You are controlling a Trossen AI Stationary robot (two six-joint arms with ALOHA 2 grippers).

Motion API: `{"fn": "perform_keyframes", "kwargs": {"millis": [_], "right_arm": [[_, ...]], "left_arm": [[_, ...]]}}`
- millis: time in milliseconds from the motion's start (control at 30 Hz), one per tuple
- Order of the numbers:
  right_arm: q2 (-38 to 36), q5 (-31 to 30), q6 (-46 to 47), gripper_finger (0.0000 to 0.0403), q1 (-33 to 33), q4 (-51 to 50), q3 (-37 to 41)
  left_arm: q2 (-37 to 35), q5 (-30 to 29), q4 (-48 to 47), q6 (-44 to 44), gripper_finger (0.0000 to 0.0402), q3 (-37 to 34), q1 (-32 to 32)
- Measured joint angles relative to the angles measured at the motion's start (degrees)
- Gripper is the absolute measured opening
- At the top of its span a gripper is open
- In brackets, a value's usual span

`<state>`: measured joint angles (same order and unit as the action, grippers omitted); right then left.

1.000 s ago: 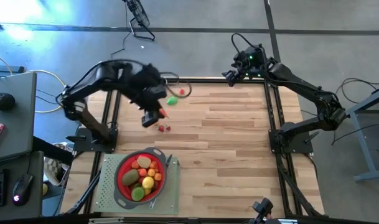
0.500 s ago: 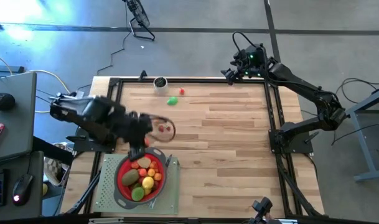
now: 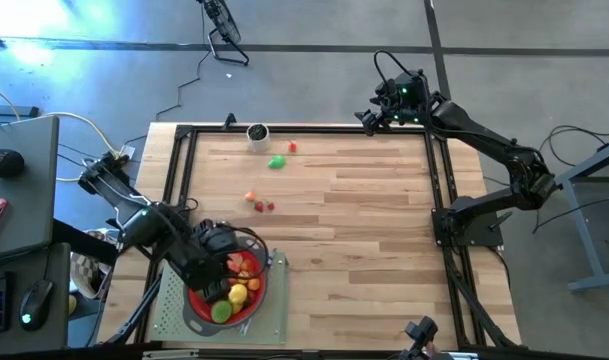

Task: Pick & Place Fruit
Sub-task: Put the pear into the red strainer bowl on the shelf

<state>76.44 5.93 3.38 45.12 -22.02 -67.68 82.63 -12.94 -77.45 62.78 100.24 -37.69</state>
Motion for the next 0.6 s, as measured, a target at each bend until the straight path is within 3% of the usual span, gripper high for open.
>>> {"fn": "perform_keyframes", "kwargs": {"millis": [433, 600], "right_arm": [[0.0, 0.1, -3.6, 0.0341, 0.0, -1.7, 0.0], [0.0, 0.0, -4.1, 0.0341, 0.0, -1.7, 0.0]], "left_arm": [[0.5, 2.3, -0.6, 1.1, 0.0138, -1.0, 0.2], [0.5, 1.8, -0.7, 2.4, 0.0156, -1.0, 0.2]]}}
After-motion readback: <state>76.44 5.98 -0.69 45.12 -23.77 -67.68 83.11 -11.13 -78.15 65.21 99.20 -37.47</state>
